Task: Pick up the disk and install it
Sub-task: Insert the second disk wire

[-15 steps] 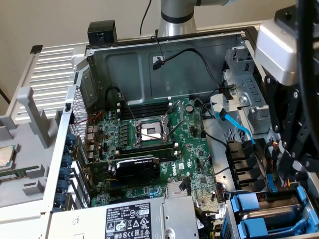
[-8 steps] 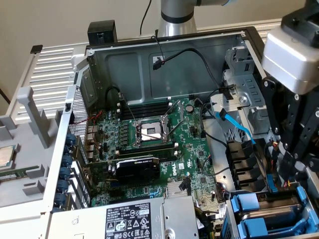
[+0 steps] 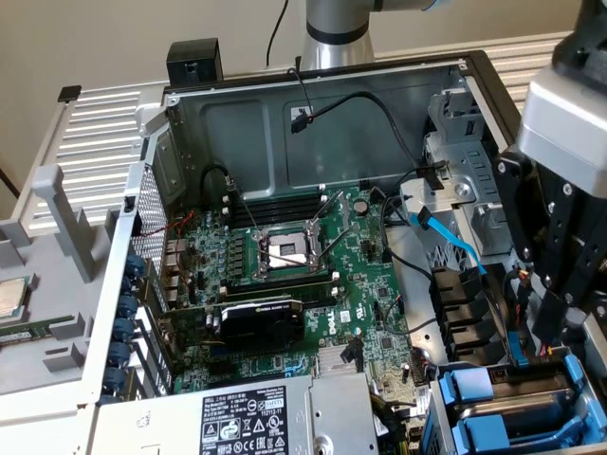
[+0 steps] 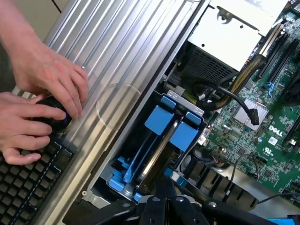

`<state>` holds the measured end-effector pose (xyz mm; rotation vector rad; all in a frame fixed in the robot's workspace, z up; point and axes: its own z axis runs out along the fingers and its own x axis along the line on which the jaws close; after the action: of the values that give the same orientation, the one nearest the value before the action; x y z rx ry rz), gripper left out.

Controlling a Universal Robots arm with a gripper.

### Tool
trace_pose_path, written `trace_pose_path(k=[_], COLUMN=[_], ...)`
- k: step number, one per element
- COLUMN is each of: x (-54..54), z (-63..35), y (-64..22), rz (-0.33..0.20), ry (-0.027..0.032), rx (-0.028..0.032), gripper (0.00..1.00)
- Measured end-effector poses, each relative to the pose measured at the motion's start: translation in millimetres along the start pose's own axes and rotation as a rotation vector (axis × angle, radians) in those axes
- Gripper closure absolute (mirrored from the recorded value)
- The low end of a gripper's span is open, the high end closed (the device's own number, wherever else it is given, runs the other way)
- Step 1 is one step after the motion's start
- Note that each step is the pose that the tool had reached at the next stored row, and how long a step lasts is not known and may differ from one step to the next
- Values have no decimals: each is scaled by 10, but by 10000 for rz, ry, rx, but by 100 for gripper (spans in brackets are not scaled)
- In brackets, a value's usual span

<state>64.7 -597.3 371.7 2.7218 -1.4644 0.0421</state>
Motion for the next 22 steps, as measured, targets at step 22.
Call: trace_pose_path(k=[22], x=[-145], z=[-10], y=[-85], rz=[-2417], ry=[85], rx=[108], gripper=[89])
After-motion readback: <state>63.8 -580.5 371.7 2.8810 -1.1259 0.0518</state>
